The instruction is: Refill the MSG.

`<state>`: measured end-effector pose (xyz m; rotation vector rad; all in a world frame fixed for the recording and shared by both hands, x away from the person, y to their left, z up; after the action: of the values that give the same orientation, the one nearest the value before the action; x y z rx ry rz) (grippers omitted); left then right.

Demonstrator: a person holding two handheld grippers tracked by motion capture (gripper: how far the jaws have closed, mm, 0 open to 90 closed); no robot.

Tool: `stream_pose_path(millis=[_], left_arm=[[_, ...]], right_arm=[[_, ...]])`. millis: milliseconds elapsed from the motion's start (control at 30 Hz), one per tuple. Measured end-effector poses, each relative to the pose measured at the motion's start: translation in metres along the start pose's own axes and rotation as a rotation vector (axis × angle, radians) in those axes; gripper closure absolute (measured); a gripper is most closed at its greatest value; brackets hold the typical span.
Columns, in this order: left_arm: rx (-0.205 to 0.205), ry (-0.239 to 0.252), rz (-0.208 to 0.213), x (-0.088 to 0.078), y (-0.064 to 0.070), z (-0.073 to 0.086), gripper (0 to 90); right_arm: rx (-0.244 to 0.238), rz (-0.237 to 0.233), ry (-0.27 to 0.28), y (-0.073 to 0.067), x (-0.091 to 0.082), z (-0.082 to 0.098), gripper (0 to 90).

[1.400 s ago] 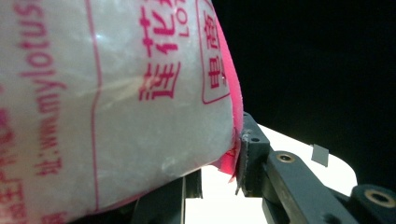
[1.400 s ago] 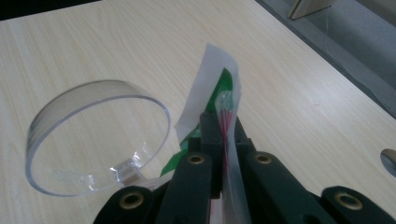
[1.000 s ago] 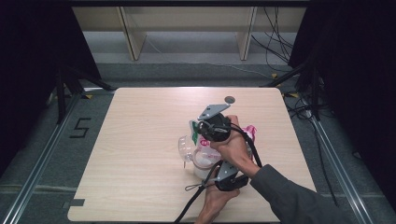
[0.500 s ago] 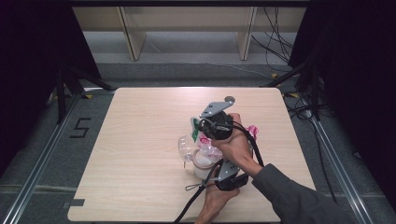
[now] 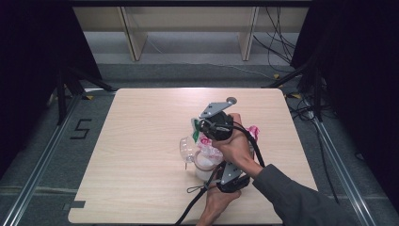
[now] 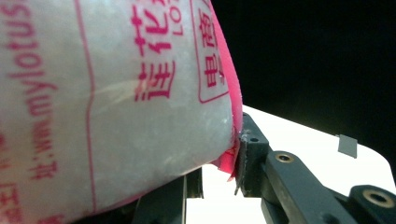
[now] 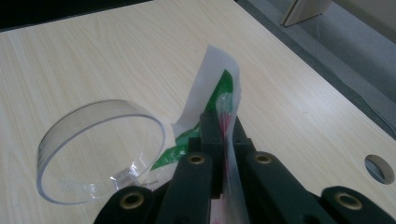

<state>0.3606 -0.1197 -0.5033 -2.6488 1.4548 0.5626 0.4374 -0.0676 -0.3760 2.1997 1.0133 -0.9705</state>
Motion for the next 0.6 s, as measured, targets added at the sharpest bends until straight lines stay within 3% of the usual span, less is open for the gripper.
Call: stream_pose_path(millis=[33,67,200,300,333,433,567,600], left_arm=[[0.002,0.001,0.0,0.0001,-0.0003,-0.0006,75.4],[0.001,0.003,0.003,0.0003,-0.0004,-0.0015,75.3],[-0.018,0.024,0.02,0.0011,0.0005,-0.0054,75.4],[-0.036,0.027,0.027,0.0024,0.001,-0.0051,75.5],[-0.004,0.023,0.064,0.0045,0.0011,-0.0053,75.5],[-0.017,0.018,0.042,0.0042,-0.0004,-0.0045,75.9],[-0.019,0.033,0.051,0.0058,-0.0005,-0.0055,76.0],[-0.021,0.033,0.053,0.0054,-0.0005,-0.0057,76.0]], right_arm=[[-0.013,0.001,0.003,0.0008,0.0002,-0.0005,90.0],[0.008,0.003,-0.001,0.0004,-0.0006,-0.0002,90.0],[0.012,0.003,-0.018,0.0,-0.0017,-0.0018,90.0],[-0.018,0.024,-0.022,0.001,0.0011,-0.0022,90.0],[-0.012,0.019,-0.04,0.0003,0.0008,-0.0014,90.0],[-0.016,0.02,-0.044,-0.0027,0.0043,-0.0008,90.0],[-0.042,0.026,-0.054,-0.0027,0.0061,-0.0014,90.0],[-0.025,0.032,-0.043,-0.0034,0.007,-0.0018,90.0]])
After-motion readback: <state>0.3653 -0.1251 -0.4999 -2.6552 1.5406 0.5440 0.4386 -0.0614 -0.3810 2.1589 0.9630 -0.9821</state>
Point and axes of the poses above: each handheld gripper's, and its own axes: x roughly forward along the jaws, z roughly out of its underside, y roughly to its right, the point moved 5 cm from there along x, roughly forward along the jaws, and after that the axes turned 11 degrees about -y, right-handed, at the moved point
